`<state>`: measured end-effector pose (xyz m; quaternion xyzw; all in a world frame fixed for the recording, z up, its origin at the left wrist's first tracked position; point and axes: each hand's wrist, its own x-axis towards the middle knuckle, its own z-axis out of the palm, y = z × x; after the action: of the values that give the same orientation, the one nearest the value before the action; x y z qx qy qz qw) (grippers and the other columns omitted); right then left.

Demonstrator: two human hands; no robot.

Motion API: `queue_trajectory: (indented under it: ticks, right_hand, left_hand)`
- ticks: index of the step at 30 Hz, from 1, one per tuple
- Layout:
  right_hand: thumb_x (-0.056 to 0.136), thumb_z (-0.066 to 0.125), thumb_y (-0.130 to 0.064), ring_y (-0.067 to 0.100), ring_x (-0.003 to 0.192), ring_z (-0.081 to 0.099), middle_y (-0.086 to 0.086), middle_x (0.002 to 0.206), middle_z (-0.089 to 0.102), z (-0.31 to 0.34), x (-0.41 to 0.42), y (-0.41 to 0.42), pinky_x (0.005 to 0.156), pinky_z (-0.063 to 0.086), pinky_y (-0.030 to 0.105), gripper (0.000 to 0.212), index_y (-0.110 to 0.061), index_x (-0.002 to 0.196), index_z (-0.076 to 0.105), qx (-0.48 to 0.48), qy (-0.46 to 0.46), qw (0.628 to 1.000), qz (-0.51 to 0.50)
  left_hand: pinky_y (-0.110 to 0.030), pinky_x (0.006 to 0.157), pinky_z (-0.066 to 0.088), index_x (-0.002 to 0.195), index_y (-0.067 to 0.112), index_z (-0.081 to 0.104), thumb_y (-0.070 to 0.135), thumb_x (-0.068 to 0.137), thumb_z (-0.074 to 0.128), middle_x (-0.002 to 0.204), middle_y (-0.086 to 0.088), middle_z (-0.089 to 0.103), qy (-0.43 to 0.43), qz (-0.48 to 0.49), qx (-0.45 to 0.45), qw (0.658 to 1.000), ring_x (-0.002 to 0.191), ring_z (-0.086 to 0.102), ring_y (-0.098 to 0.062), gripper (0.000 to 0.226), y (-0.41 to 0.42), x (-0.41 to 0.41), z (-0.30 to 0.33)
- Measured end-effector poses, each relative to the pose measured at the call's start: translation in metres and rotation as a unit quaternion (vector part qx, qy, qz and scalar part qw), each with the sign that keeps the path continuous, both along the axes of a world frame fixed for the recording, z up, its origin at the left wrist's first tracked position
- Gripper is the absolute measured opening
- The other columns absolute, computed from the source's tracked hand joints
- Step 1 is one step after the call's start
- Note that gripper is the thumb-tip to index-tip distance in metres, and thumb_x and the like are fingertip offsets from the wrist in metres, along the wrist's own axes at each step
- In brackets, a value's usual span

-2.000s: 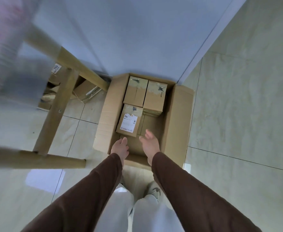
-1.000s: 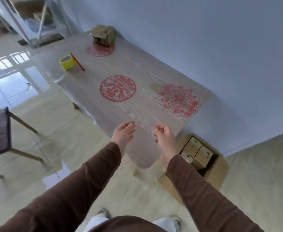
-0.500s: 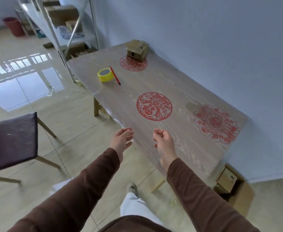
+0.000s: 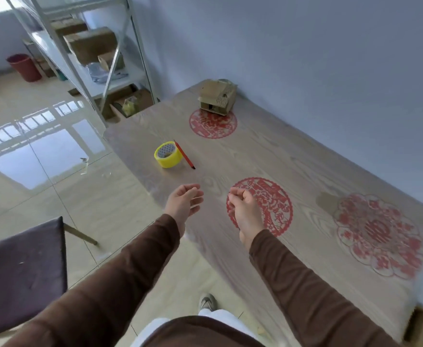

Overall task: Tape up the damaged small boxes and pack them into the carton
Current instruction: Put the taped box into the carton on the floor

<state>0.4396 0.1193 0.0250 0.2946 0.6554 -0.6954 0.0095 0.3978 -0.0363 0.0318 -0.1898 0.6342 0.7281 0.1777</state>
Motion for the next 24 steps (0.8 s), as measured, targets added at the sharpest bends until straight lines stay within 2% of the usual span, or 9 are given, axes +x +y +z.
queue_trajectory:
  ticks: [3, 6, 10, 16, 18, 22, 24]
  right_hand:
    - [0.100, 0.056, -0.014, 0.012, 0.088, 0.059, 0.001, 0.102, 0.064, 0.006, -0.044, -0.002, 0.073, 0.047, 0.023, 0.013, -0.017, 0.110, 0.064, -0.009, 0.005, 1.000, -0.011]
    - [0.100, 0.056, -0.014, 0.012, 0.085, 0.057, 0.001, 0.098, 0.061, 0.009, -0.080, -0.001, 0.072, 0.048, 0.027, 0.013, -0.015, 0.110, 0.065, -0.015, 0.004, 0.999, -0.033]
    - [0.100, 0.056, -0.014, 0.013, 0.091, 0.060, 0.000, 0.103, 0.064, 0.009, -0.129, 0.002, 0.077, 0.052, 0.030, 0.014, -0.015, 0.110, 0.065, -0.003, 0.000, 0.998, -0.063]
    - [0.101, 0.056, -0.017, 0.013, 0.094, 0.061, -0.001, 0.107, 0.065, 0.010, -0.226, -0.010, 0.078, 0.053, 0.029, 0.017, -0.015, 0.115, 0.065, 0.020, -0.002, 0.994, -0.110]
    - [0.102, 0.056, -0.021, 0.014, 0.102, 0.062, -0.002, 0.113, 0.065, 0.012, -0.256, -0.017, 0.084, 0.053, 0.030, 0.022, -0.016, 0.122, 0.063, 0.020, -0.006, 0.994, -0.109]
    - [0.103, 0.054, -0.026, 0.014, 0.125, 0.055, -0.002, 0.138, 0.058, 0.015, -0.318, -0.028, 0.110, 0.044, 0.037, 0.036, -0.019, 0.138, 0.056, 0.020, -0.006, 0.994, -0.103]
    - [0.104, 0.053, -0.028, 0.013, 0.130, 0.051, -0.002, 0.145, 0.053, 0.016, -0.344, -0.028, 0.111, 0.041, 0.035, 0.041, -0.022, 0.145, 0.051, 0.014, -0.013, 0.994, -0.106]
  left_hand:
    - [-0.030, 0.078, 0.051, 0.107, 0.013, 0.064, 0.012, 0.102, 0.052, 0.092, -0.003, 0.069, -0.008, -0.009, -0.003, 1.000, 0.082, 0.065, -0.016, 0.013, 0.000, -0.039, 0.006]
    - [-0.029, 0.077, 0.050, 0.104, 0.014, 0.063, 0.012, 0.102, 0.052, 0.092, -0.003, 0.068, -0.009, -0.028, 0.001, 1.000, 0.080, 0.064, -0.015, 0.012, 0.002, -0.080, 0.008]
    - [-0.028, 0.075, 0.050, 0.105, 0.013, 0.062, 0.012, 0.103, 0.051, 0.090, -0.003, 0.067, -0.004, -0.049, 0.015, 0.999, 0.079, 0.063, -0.015, 0.011, 0.010, -0.142, 0.012]
    - [-0.028, 0.076, 0.051, 0.102, 0.013, 0.062, 0.010, 0.103, 0.052, 0.091, -0.004, 0.067, 0.013, -0.120, 0.041, 0.992, 0.080, 0.064, -0.016, 0.011, 0.006, -0.264, 0.012]
    - [-0.028, 0.076, 0.052, 0.101, 0.013, 0.062, 0.009, 0.102, 0.052, 0.090, -0.003, 0.068, 0.018, -0.134, 0.043, 0.990, 0.080, 0.064, -0.016, 0.012, -0.001, -0.303, 0.011]
    - [-0.028, 0.075, 0.051, 0.095, 0.015, 0.064, 0.007, 0.102, 0.051, 0.087, -0.002, 0.067, 0.018, -0.159, 0.034, 0.987, 0.078, 0.062, -0.015, 0.017, -0.011, -0.379, 0.007]
    - [-0.028, 0.072, 0.049, 0.094, 0.014, 0.065, 0.006, 0.102, 0.052, 0.085, -0.002, 0.065, 0.026, -0.164, 0.014, 0.986, 0.075, 0.059, -0.014, 0.018, -0.010, -0.414, 0.003]
